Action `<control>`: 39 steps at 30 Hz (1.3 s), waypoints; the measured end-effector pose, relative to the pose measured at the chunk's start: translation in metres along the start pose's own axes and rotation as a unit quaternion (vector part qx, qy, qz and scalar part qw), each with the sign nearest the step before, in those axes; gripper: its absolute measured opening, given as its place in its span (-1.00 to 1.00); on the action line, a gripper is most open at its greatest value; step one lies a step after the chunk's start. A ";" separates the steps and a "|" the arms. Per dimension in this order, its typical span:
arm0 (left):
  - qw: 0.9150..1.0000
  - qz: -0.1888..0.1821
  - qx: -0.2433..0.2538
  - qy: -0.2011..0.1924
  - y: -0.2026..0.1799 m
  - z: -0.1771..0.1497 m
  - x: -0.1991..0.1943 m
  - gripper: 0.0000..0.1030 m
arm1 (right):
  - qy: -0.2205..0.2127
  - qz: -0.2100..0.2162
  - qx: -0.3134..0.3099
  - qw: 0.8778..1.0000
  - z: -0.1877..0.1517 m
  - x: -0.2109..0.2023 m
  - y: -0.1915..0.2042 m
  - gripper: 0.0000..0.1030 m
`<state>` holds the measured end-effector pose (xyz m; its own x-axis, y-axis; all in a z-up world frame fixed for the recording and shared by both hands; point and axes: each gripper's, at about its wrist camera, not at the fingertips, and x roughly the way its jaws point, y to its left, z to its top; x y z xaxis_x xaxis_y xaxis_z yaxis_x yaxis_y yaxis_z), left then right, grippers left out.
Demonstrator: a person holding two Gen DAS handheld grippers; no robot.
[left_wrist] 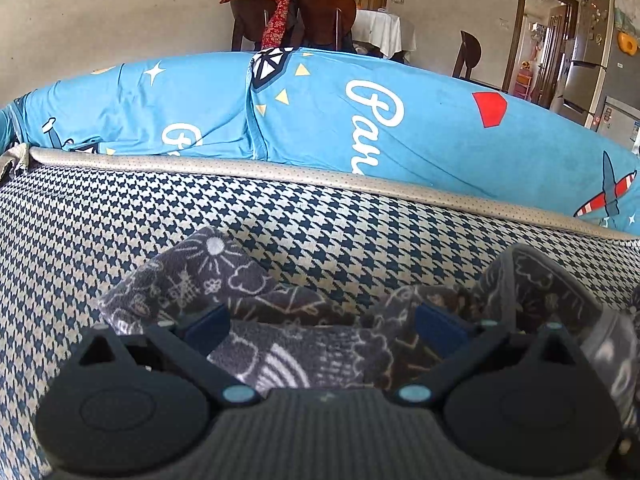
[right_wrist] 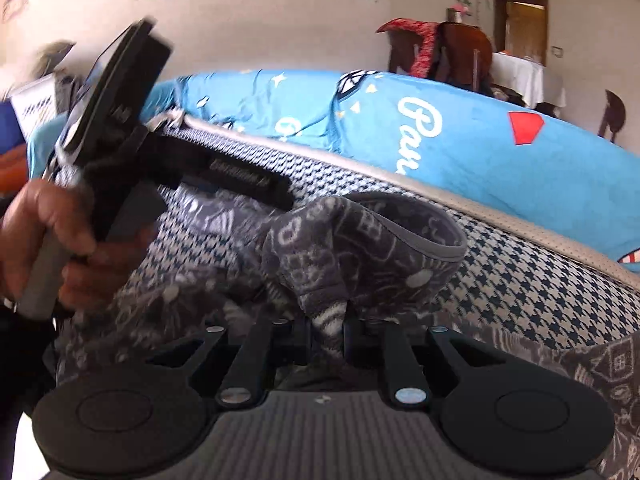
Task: Fold clothes
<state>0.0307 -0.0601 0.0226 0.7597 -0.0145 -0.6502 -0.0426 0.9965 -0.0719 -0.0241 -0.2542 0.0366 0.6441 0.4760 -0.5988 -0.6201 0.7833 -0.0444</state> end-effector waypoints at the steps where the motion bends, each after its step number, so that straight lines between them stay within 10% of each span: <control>1: 1.000 -0.002 0.004 0.001 -0.002 -0.001 0.001 1.00 | 0.009 0.002 -0.014 1.000 -0.004 0.002 0.006 -0.69; 10: 0.999 -0.007 0.041 0.028 -0.021 -0.013 0.017 1.00 | 0.022 -0.003 -0.015 1.000 -0.004 -0.002 0.004 -0.55; 20: 0.998 -0.009 0.029 0.046 -0.016 -0.014 0.022 1.00 | -0.018 0.009 0.068 0.997 0.006 -0.024 -0.022 0.52; 32: 0.998 -0.010 0.026 0.050 -0.016 -0.013 0.022 1.00 | -0.050 0.047 0.204 0.976 0.017 -0.021 -0.054 0.75; 39: 0.998 -0.016 0.010 0.058 -0.011 -0.010 0.024 1.00 | -0.029 0.041 0.162 0.985 0.016 -0.008 -0.040 0.83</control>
<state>0.0431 -0.0725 0.0006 0.6796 -0.0539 -0.7316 -0.0059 0.9969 -0.0790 0.0029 -0.2834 0.0558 0.6284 0.5579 -0.5421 -0.5013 0.8233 0.2663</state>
